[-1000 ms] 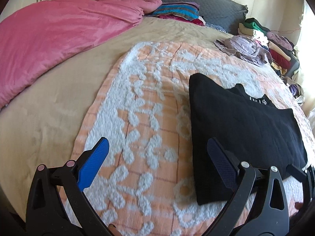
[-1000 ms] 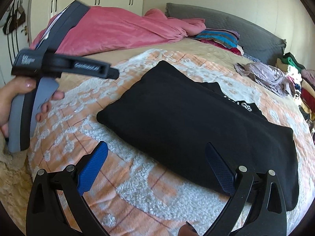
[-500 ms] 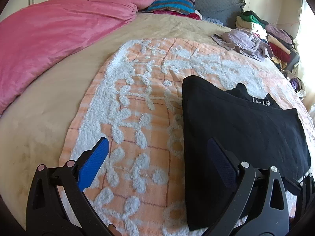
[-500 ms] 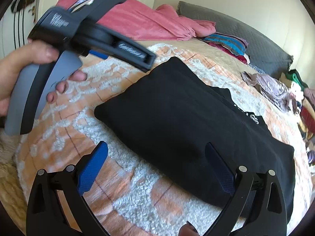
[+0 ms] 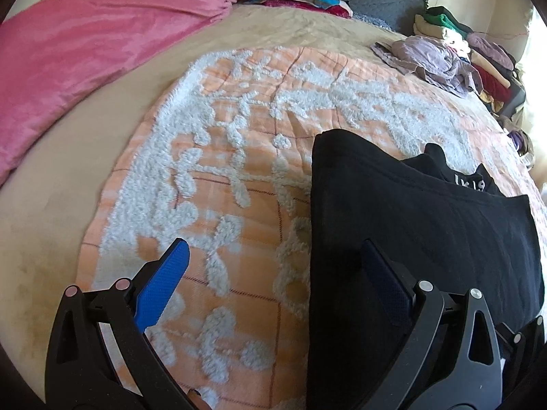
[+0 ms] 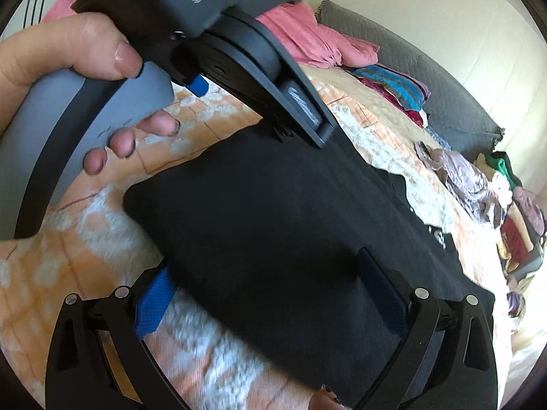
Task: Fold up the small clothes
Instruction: 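Move both open grippers to the side edge of the folded black sweatshirt, then close both grippers on the sweatshirt side edge, then lift the held edge with both grippers and fold it over the other half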
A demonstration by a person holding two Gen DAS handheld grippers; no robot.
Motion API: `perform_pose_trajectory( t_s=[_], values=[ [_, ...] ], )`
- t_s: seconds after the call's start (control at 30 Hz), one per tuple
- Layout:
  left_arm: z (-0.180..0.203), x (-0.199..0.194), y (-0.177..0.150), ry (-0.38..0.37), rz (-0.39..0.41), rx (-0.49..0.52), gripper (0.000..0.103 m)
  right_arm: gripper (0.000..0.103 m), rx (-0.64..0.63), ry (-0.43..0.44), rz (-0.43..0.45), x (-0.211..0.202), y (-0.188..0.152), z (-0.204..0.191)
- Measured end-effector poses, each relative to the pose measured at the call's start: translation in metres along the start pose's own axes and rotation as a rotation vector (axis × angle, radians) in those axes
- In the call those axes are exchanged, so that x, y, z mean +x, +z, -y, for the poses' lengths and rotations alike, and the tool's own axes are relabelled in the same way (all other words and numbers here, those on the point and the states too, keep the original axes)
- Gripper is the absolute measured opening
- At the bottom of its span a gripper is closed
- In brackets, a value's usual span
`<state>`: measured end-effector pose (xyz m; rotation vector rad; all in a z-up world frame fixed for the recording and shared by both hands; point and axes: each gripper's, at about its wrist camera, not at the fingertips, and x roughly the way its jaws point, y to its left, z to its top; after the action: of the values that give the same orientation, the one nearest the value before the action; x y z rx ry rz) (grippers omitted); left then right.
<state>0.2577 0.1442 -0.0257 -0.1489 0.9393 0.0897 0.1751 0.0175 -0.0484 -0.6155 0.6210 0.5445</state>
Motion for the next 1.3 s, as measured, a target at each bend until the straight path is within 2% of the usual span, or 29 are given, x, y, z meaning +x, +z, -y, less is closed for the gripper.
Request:
perform_pose_trajectory(
  t_s=[0.17,0.23,0.3,0.33,0.37,0.4,0.43,0.5,0.57,0.77,0.8,0.83,0.9,0.93,1.03,1.3],
  values=[
    [-0.007,0.008,0.007,-0.038,-0.024,-0.045,0.093,0.096,-0.032,-0.058,0.048,0.005,0.011,-0.003],
    [-0.013,0.009,0.009,-0.055,-0.031,-0.078,0.093,0.081,-0.036,-0.056,0.094,-0.003,0.012,-0.003],
    [-0.017,0.010,0.010,-0.073,-0.040,-0.103,0.093,0.062,-0.034,-0.042,0.137,-0.011,0.011,0.000],
    [-0.018,0.011,0.011,-0.081,-0.046,-0.109,0.093,0.057,-0.028,-0.033,0.162,-0.016,0.009,0.002],
    [-0.019,0.012,0.012,-0.091,-0.054,-0.115,0.093,0.043,-0.025,-0.022,0.174,-0.018,0.008,0.003],
    [-0.019,0.012,0.012,-0.100,-0.063,-0.125,0.093,0.024,-0.023,-0.002,0.190,-0.021,0.007,0.006],
    [-0.018,0.013,0.014,-0.111,-0.069,-0.130,0.093,0.015,-0.022,0.006,0.199,-0.023,0.007,0.007],
    [-0.014,0.014,0.016,-0.156,-0.083,-0.141,0.093,0.011,-0.018,-0.002,0.212,-0.028,0.006,0.008],
    [-0.008,0.015,0.017,-0.217,-0.103,-0.153,0.093,0.010,0.005,0.005,0.230,-0.033,0.003,0.013],
    [0.019,0.011,0.017,-0.327,-0.122,-0.158,0.092,0.008,0.062,-0.027,0.291,-0.056,-0.008,0.029],
    [0.024,0.008,0.017,-0.349,-0.117,-0.160,0.081,0.008,0.075,-0.037,0.303,-0.061,-0.011,0.033],
    [0.029,0.005,0.017,-0.371,-0.118,-0.161,0.062,0.007,0.089,-0.051,0.313,-0.066,-0.014,0.036],
    [0.043,-0.002,0.019,-0.442,-0.133,-0.156,0.042,0.007,0.117,-0.075,0.327,-0.074,-0.021,0.044],
    [0.051,-0.007,0.020,-0.453,-0.131,-0.142,0.031,0.007,0.141,-0.089,0.336,-0.080,-0.025,0.050],
    [0.076,-0.026,0.023,-0.439,-0.085,-0.078,0.020,0.007,0.200,-0.119,0.358,-0.092,-0.036,0.063],
    [0.134,-0.066,0.031,-0.445,-0.025,0.022,0.019,0.007,0.330,-0.201,0.424,-0.131,-0.068,0.096]
  ],
)
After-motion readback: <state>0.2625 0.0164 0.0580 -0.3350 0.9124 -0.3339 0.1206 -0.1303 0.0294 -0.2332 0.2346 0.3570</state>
